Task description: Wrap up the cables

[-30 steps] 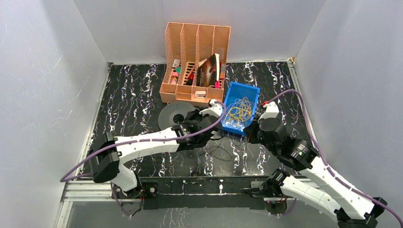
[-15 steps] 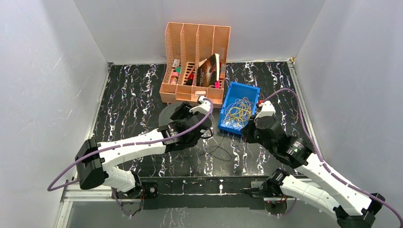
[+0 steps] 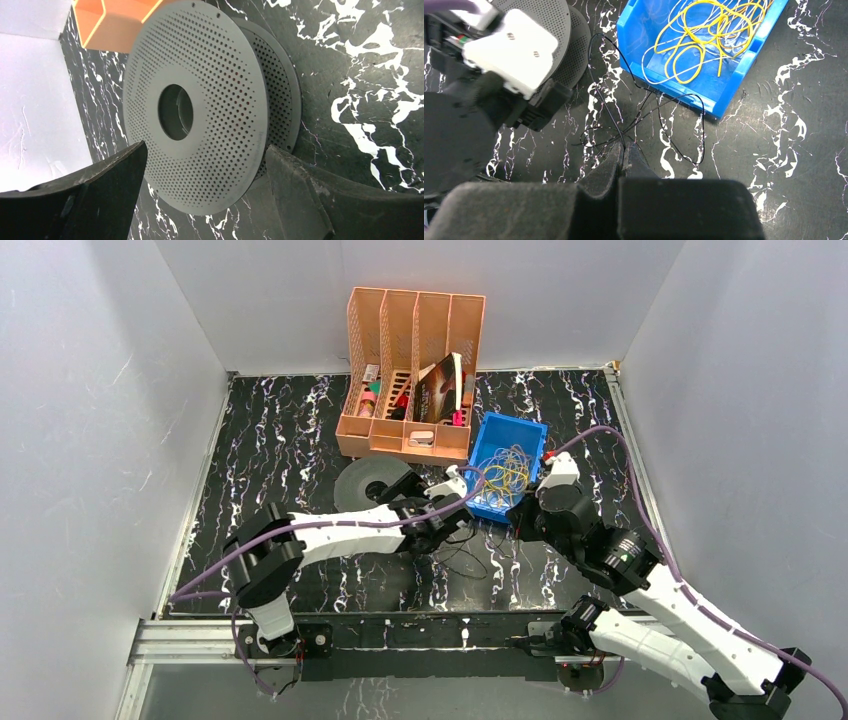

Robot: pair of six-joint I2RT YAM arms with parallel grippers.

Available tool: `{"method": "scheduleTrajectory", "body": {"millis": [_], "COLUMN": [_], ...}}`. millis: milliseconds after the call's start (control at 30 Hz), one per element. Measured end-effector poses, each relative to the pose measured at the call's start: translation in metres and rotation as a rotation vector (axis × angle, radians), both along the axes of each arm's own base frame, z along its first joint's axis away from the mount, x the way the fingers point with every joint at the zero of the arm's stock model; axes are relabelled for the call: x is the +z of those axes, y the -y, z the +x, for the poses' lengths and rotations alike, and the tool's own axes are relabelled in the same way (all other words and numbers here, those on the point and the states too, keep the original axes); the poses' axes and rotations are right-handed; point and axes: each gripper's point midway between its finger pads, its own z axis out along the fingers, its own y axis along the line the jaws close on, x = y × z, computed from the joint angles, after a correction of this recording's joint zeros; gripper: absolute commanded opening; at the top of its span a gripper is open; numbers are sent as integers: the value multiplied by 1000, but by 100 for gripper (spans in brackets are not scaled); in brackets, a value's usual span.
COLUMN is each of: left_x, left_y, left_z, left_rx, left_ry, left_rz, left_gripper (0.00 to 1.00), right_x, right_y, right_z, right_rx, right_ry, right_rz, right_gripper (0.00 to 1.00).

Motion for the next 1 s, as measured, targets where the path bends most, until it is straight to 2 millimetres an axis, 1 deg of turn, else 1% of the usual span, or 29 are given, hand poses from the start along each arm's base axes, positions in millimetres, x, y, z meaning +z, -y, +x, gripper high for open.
{"method": "scheduleTrajectory", "body": {"millis": [133, 233, 367, 500, 633, 733, 833, 900, 1000], "left_x": [-18, -27, -34, -37, -43, -46, -45, -42, -33], "left_y": [-1, -5, -9, -10, -9, -11, -13, -16, -21], "left_z": [4, 7, 11, 15, 20, 20, 22, 23, 26], "left_rx": [24, 44, 63, 82, 96, 102, 111, 113, 123], "left_ry": [-32, -43, -48, -32, -18, -16, -6, 8, 45], "left_rz": [37, 55, 76, 100, 134, 155, 157, 176, 216], "left_gripper": [90, 90, 89, 83, 68, 51, 36, 28, 21], "right_x": [3, 5, 5, 4, -1, -2, -3, -5, -5], "right_y": [1, 2, 2, 2, 2, 1, 1, 1, 1], "right_z": [-1, -1, -2, -2, -3, -3, -3, -4, -4], "right_rx": [0, 0, 0, 1, 5, 6, 8, 9, 10], "right_ry": [11, 14, 16, 15, 5, 5, 3, 0, -1], "right_rz": [12, 16, 19, 18, 12, 13, 12, 10, 10], "right_gripper": [0, 0, 0, 0, 0, 0, 0, 0, 0]}}
